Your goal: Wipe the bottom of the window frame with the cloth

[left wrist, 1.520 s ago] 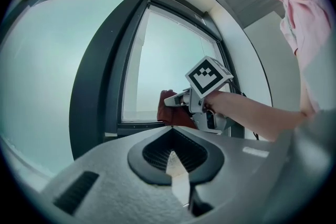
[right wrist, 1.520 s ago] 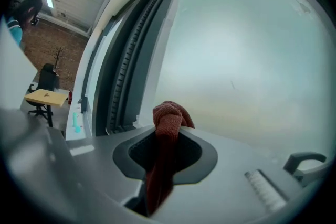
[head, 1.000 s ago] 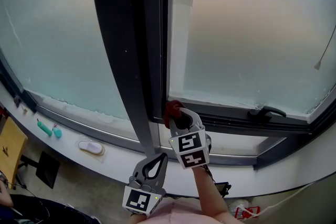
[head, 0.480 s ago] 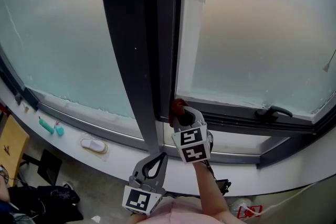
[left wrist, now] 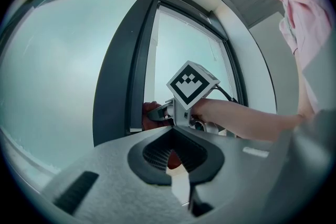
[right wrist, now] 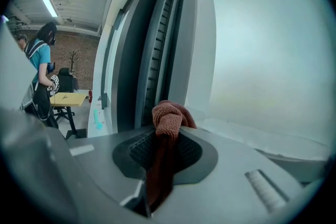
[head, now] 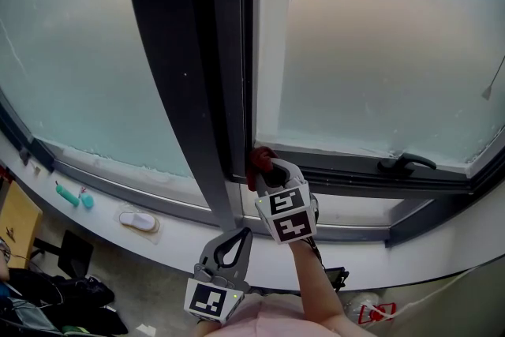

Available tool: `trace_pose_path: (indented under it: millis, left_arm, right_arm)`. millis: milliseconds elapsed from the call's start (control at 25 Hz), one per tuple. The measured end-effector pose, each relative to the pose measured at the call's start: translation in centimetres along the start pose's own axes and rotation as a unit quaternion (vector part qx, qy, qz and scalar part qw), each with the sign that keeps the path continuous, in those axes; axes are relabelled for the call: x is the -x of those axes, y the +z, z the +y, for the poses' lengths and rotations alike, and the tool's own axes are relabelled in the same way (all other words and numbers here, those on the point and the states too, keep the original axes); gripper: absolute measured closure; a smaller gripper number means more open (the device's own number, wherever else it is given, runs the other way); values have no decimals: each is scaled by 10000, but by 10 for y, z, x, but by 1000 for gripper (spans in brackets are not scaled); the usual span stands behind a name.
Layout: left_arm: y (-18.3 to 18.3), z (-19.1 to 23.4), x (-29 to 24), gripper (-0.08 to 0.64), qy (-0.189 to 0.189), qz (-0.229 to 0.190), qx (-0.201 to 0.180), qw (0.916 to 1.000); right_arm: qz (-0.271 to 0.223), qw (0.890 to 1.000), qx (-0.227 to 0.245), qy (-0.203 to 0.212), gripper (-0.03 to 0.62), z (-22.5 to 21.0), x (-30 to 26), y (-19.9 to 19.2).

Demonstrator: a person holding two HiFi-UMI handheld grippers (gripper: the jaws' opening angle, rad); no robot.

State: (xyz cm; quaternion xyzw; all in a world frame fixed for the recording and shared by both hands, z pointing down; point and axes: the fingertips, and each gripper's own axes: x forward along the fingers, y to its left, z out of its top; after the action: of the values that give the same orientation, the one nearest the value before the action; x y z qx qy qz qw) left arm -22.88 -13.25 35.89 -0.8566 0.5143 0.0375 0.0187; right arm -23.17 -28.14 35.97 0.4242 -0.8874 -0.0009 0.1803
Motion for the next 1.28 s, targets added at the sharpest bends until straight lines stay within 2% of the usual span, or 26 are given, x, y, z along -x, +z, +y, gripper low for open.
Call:
trace_pose_path:
  millis: [280, 440, 760, 1040, 1200, 1280]
  left_arm:
    - [-1, -10, -4, 561, -111, 20, -14, 9999]
    - [-15, -15, -1, 561, -187, 418, -83, 9989]
    - [1, -25, -7, 561, -136, 2, -28, 9999]
    - [2, -37, -11, 561, -170, -2, -33, 9999]
    - [-5, -47, -14, 560, -256, 196, -68, 9995]
    - [0, -53, -19, 560, -274, 49, -20, 9996]
  right_arm:
    - [-6, 9999, -92, -68, 526, -14, 8, -7]
    - [56, 9999, -97, -124, 526, -20, 14, -9]
    - [105, 9995, -154, -258, 526, -36, 25, -18]
    - [85, 9992, -210, -342, 526, -49, 37, -23]
    - [161, 9987, -269, -399, 526, -60, 46, -30]
    - [175, 9986, -305, -406, 526, -65, 51, -32]
